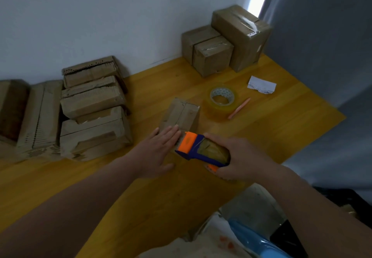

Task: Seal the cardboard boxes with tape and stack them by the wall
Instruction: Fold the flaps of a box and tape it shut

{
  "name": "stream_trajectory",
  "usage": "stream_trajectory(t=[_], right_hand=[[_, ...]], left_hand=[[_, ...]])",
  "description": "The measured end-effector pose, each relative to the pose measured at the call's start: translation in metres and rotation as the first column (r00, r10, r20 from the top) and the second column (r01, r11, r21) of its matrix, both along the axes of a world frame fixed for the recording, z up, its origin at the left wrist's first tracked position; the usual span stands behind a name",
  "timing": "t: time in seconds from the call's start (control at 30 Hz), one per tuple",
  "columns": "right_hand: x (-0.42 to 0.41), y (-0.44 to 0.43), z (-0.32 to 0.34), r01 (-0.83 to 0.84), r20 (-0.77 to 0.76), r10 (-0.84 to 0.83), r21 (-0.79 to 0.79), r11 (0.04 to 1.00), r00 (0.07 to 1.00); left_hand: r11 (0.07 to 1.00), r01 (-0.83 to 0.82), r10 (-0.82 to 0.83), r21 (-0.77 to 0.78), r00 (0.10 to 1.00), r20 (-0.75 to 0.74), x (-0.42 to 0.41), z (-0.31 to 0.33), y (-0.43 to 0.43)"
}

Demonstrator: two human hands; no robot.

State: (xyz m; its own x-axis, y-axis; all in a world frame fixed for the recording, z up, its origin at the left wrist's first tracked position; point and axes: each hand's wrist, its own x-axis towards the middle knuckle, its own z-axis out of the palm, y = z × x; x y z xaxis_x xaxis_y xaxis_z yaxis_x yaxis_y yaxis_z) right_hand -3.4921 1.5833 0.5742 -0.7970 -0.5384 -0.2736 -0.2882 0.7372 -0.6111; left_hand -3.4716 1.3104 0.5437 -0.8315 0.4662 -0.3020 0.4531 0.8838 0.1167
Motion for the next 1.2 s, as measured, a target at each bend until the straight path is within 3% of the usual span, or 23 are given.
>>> stream_trajectory(t=[0.1, 0.37, 0.77, 0.97, 1.1, 1.2], right_hand=[[0.001, 0.003, 0.011, 0.006, 0.092, -0.002, -0.041, 0.999, 0.996], [0.005, 0.023, 0.032, -0.021, 0.122, 0.004, 0.144, 0.989, 0.993], [-0.024, -0.024, 0.027, -0.044, 0.285, -0.033, 0.262, 0.964, 0.958], [-0.042, -0.030, 0.026, 0.002, 0.478, -0.098, 0.198, 0.980, 0.873], [-0.037, -0.032, 0.024, -0.045, 0.340, -0.081, 0.346, 0.937, 0.937], [-0.031, -0.024, 0.018, 0.060, 0.090, -0.116, 0.472, 0.879, 0.989]], left_hand=[[1.000, 0.004, -0.004, 0.004, 1.000, 0.020, -0.002, 0.001, -0.001], [1.000, 0.007, -0.007, -0.007, 1.000, 0.004, -0.002, 0.003, 0.002], [0.999, 0.004, -0.004, -0.042, 1.000, -0.005, -0.001, 0.002, 0.005], [0.997, -0.003, 0.001, -0.079, 1.000, -0.026, -0.002, 0.002, 0.006], [0.997, -0.026, 0.023, -0.077, 0.999, -0.041, -0.004, 0.001, 0.006], [0.998, -0.032, 0.027, -0.058, 0.996, -0.085, -0.004, 0.000, 0.007]])
